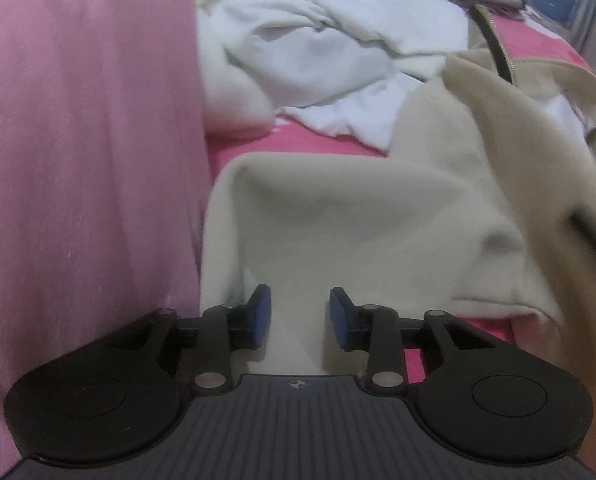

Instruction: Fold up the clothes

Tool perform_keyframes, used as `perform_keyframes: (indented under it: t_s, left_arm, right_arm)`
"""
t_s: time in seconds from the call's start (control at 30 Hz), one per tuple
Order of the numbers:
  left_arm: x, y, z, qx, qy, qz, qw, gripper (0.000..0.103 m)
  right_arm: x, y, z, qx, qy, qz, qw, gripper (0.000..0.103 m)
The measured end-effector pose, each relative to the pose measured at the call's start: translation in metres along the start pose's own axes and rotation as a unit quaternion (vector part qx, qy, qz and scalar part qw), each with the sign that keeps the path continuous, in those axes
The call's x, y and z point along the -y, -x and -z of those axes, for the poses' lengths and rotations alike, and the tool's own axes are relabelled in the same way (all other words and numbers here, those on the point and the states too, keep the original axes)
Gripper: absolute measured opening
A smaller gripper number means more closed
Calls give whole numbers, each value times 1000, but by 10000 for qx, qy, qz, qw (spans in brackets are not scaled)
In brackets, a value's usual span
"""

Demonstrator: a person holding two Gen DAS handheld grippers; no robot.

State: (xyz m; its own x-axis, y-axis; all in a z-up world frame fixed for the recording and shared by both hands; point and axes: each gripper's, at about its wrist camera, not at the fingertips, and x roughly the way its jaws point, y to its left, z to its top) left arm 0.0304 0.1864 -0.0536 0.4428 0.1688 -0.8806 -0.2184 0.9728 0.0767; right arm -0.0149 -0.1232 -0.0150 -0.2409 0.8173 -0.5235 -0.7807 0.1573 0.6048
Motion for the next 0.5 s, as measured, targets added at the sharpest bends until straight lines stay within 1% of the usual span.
perform_keyframes:
  t_s: [0.03, 0.07, 0.1, 0.13, 0.2, 0.23, 0.27, 0.3, 0.33, 0.4, 0.47, 0.5]
  left_arm:
    - [0, 4, 2, -4, 16, 93, 10000, 36]
    - [0, 8, 2, 15, 46, 170, 9998, 37]
    - [0, 13, 2, 36, 77, 245, 9997, 37]
    - [0, 17, 2, 56, 107, 321, 9994, 38]
    - [1, 26, 4, 131, 148, 448, 9988, 38]
    - [2, 30, 7, 124, 154, 530, 9984, 39]
    - [2, 35, 10, 115, 160, 614, 9979, 39]
    - [2, 39, 13, 106, 166, 697, 9974, 39]
    - [5, 43, 17, 65, 125, 801, 9967, 39]
    - [14, 49, 25, -32, -10, 1014, 9948, 39]
    - [25, 55, 38, -137, -188, 1120, 9934, 40]
    - [30, 58, 44, -190, -277, 1171, 9926, 40]
  right_arm:
    - [-7, -22, -1, -99, 140, -137, 9998, 14]
    - [-10, -44, 0, -224, 163, -186, 9994, 20]
    - [-13, -67, 1, -350, 185, -235, 9989, 37]
    - [-16, -87, 2, -503, 172, -282, 9982, 43]
    - [-14, -115, 5, -895, 33, -375, 9953, 43]
    - [-12, -122, 7, -1094, -14, -496, 9928, 44]
    - [-9, -122, 8, -1231, -73, -571, 9907, 46]
    - [-4, -114, 8, -1280, -148, -582, 9900, 50]
    - [0, -105, 9, -1328, -223, -592, 9891, 52]
    - [12, -86, 9, -1389, -416, -554, 9879, 53]
    - [33, -68, 4, -1186, -771, -194, 9898, 53]
    - [47, -58, 3, -992, -1012, 89, 9899, 54]
